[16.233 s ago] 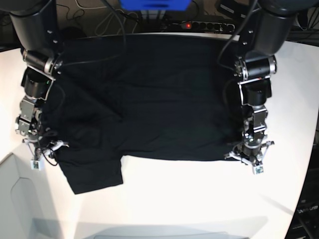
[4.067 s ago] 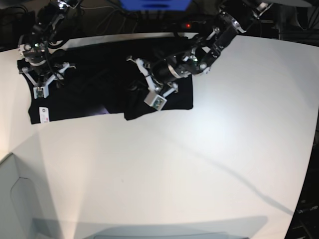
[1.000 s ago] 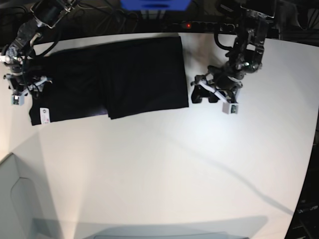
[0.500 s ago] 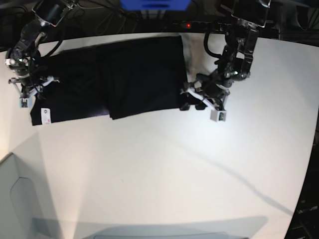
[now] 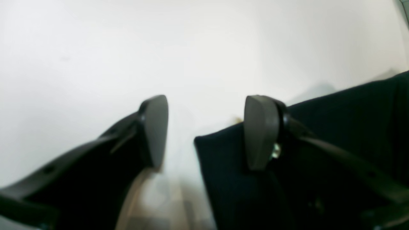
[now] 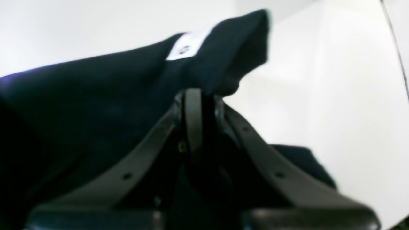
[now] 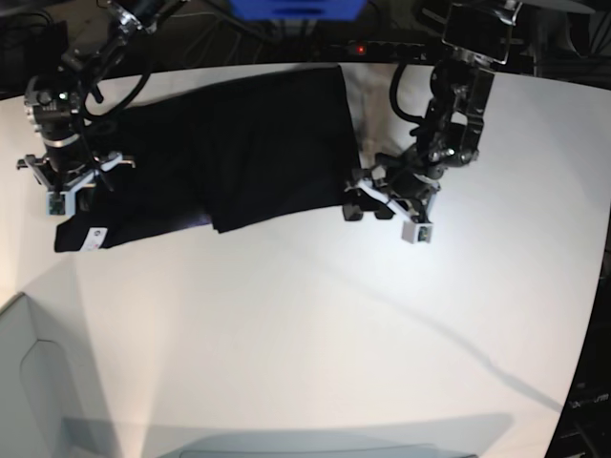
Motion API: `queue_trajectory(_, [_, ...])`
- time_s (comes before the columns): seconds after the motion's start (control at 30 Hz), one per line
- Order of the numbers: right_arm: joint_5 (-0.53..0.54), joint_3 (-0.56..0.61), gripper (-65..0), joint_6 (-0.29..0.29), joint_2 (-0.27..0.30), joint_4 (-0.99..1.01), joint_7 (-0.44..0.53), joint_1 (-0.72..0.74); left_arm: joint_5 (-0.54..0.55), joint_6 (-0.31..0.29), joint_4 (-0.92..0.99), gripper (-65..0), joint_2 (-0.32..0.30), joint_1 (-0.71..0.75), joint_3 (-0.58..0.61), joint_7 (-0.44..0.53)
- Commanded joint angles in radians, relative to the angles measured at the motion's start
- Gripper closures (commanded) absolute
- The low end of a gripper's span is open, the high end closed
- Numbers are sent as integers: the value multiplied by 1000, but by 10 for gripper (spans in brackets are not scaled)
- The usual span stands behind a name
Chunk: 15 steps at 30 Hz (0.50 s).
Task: Fold the T-shirt properly
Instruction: 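Fold the strip end with the right gripper over onto the left-folded part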
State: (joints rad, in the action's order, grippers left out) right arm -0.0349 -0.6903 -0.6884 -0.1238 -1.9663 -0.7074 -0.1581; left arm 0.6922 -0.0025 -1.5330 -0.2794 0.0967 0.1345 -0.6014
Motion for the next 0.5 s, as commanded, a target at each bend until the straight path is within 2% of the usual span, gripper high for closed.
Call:
queue_trajectory(0.0, [14, 16, 0, -10, -9, -29, 25, -7, 1, 9, -7, -369, -4, -5, 0, -4])
queue_trajectory(0.07, [14, 59, 0, -10, -32, -52, 35, -42, 1, 9, -2, -369, -4, -5, 0, -4])
queue_trajectory(0.2, [16, 186, 0, -10, -33, -61, 36, -103, 1, 9, -2, -369, -4, -4, 0, -5])
queue_trajectory(0.3, [20, 320, 0, -10, -33, -64, 38, -139, -1, 9, -2, -369, -5, -4, 1, -5])
queue_trajectory(0.47, [96, 536, 0, -10, -33, -66, 76, -196, -1, 9, -2, -369, -8, -4, 1, -5])
